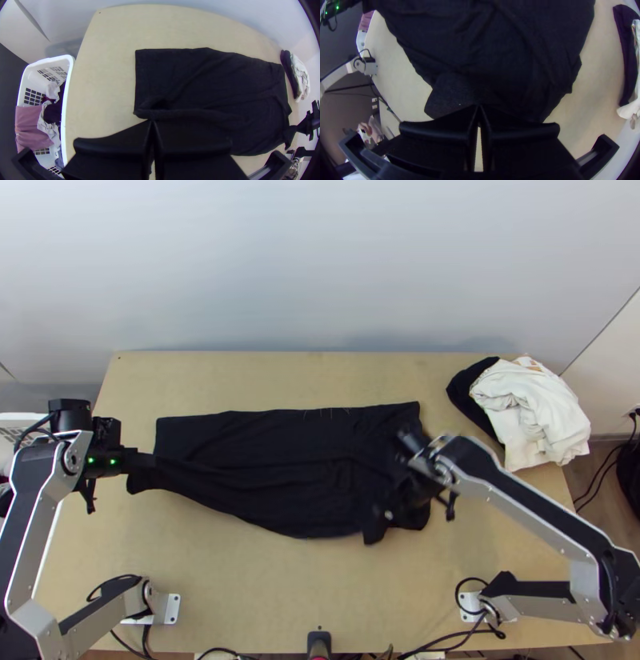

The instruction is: Fold the t-shirt

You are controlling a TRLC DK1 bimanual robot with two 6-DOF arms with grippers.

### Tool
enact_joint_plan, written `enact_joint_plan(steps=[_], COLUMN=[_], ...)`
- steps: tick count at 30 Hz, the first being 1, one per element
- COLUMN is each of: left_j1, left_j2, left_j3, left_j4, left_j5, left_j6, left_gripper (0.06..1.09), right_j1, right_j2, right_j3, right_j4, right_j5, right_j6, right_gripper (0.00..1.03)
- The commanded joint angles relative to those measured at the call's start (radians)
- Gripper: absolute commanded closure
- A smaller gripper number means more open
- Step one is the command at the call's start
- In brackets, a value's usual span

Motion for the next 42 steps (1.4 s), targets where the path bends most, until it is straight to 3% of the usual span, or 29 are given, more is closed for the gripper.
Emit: enact_joint_plan(steps=[1, 9, 16, 28, 42], left_j1=[0.026, 0.075, 0.089, 0.080, 0.039], left_j2=[0.042, 0.146, 0.281, 0.494, 0.634], left_j3=[0.003, 0.017, 0.105, 0.263, 0.269], left_j4=[0.018, 0.093, 0.119, 0.193, 0.365], left_j5=[0.001, 0.001, 0.001, -0.003, -0.010], left_j6=[-0.006, -0.032, -0.077, -0.157, -0.212], left_gripper=[1.05, 1.05, 1.05, 1.05, 1.05], right_j1=[-0.188, -0.356, -0.428, -0.445, -0.456], right_j2=[0.066, 0.244, 0.417, 0.702, 0.830], right_j3=[0.139, 0.347, 0.522, 0.835, 0.875], right_j4=[0.002, 0.007, 0.060, 0.065, 0.064], right_j5=[0.000, 0.000, 0.009, 0.060, 0.097], right_j6=[-0.020, -0.020, 0.034, 0.080, 0.089], right_gripper=[1.00, 1.00, 1.00, 1.00, 0.99])
